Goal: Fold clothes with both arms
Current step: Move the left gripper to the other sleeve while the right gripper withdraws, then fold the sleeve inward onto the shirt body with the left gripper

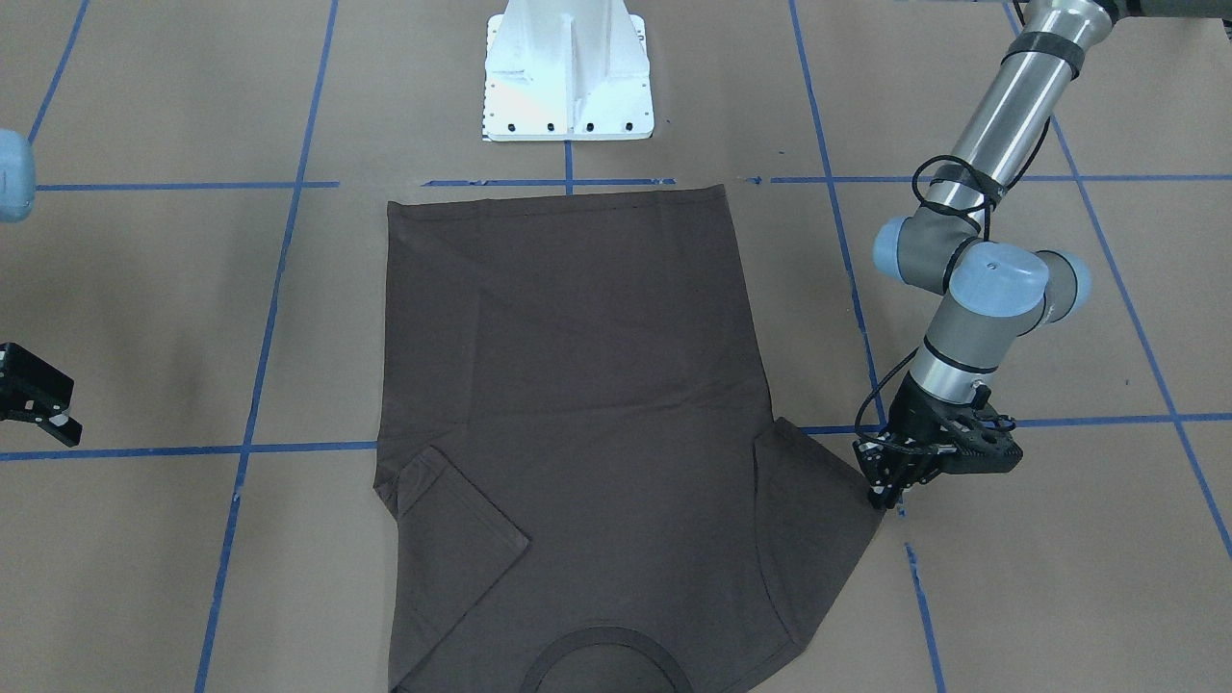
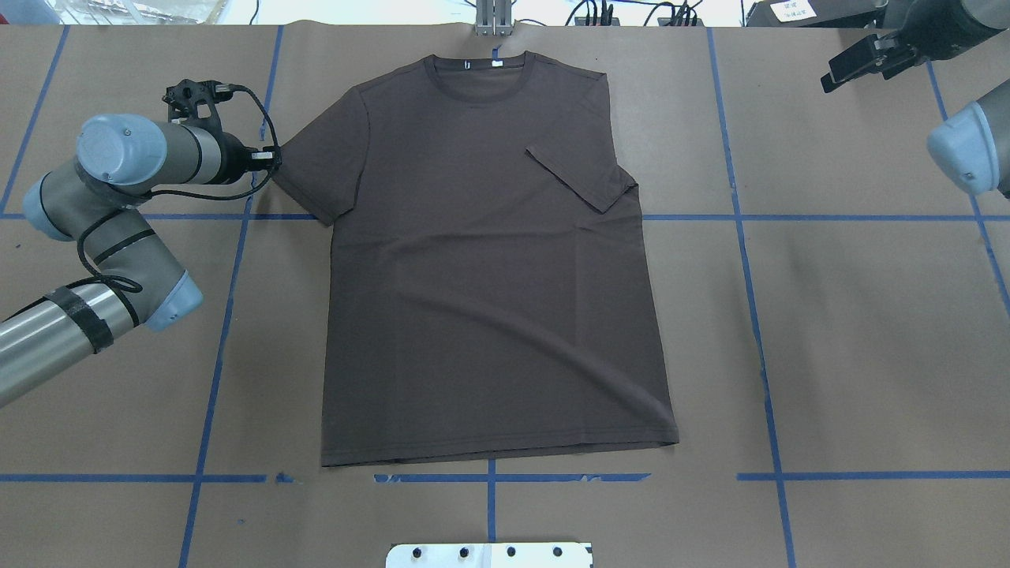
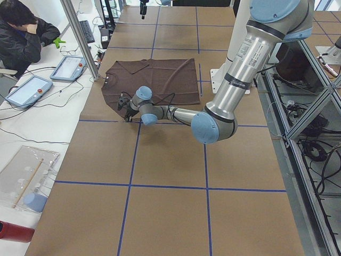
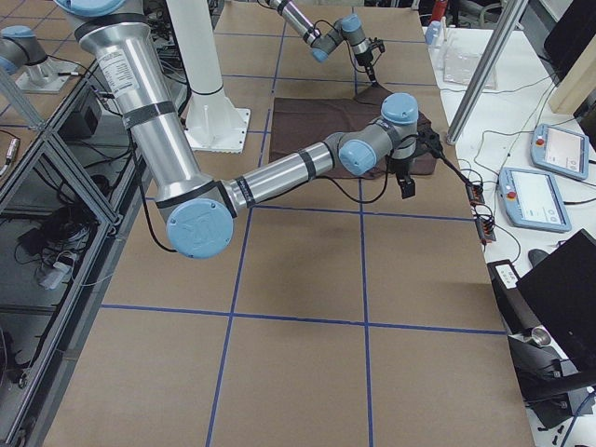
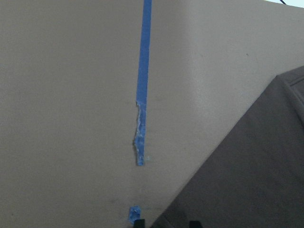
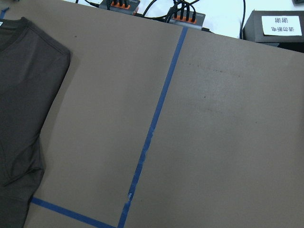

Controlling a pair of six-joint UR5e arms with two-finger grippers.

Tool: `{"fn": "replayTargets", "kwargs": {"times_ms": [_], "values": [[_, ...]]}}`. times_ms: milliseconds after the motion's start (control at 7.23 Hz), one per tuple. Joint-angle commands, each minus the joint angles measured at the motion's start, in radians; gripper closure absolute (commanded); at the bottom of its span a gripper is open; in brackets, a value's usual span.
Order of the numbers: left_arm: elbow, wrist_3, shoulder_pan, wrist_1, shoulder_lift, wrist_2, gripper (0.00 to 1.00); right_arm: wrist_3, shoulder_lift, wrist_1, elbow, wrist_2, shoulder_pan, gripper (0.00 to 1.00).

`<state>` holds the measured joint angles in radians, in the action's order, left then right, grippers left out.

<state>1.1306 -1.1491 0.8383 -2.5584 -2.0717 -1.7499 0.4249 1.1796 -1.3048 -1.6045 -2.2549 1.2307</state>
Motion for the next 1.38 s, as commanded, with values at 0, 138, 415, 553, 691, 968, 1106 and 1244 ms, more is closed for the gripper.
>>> {"fn": "replayTargets", "kwargs": {"times_ms": [0, 138, 415, 553, 691, 968, 1106, 1244], "values": [[0.027, -0.007, -0.001, 0.015, -0.010, 0.000, 1.00, 0.000, 0.000, -0.001, 0.000, 0.000, 0.000, 0.00], [0.029, -0.009, -0.001, 0.030, -0.033, 0.001, 1.00, 0.002, 0.000, -0.001, 0.000, 0.000, 0.000, 0.00], [0.041, -0.129, -0.010, 0.183, -0.137, 0.001, 1.00, 0.009, 0.002, 0.001, -0.002, 0.000, 0.000, 0.00], [0.041, -0.162, -0.034, 0.257, -0.201, 0.000, 1.00, 0.011, 0.002, -0.001, -0.002, 0.000, 0.000, 0.00], [0.041, -0.217, -0.056, 0.358, -0.270, 0.003, 1.00, 0.011, 0.002, -0.001, -0.002, 0.000, 0.000, 0.00], [0.032, -0.238, -0.094, 0.379, -0.292, 0.021, 1.00, 0.011, 0.002, -0.001, -0.002, 0.000, 0.000, 0.00], [0.031, -0.216, -0.099, 0.379, -0.285, 0.024, 0.27, 0.012, 0.003, 0.001, 0.000, 0.000, 0.000, 0.00], [0.032, -0.178, -0.103, 0.380, -0.288, 0.023, 0.00, 0.012, 0.002, -0.001, 0.002, 0.000, 0.000, 0.00]]}}
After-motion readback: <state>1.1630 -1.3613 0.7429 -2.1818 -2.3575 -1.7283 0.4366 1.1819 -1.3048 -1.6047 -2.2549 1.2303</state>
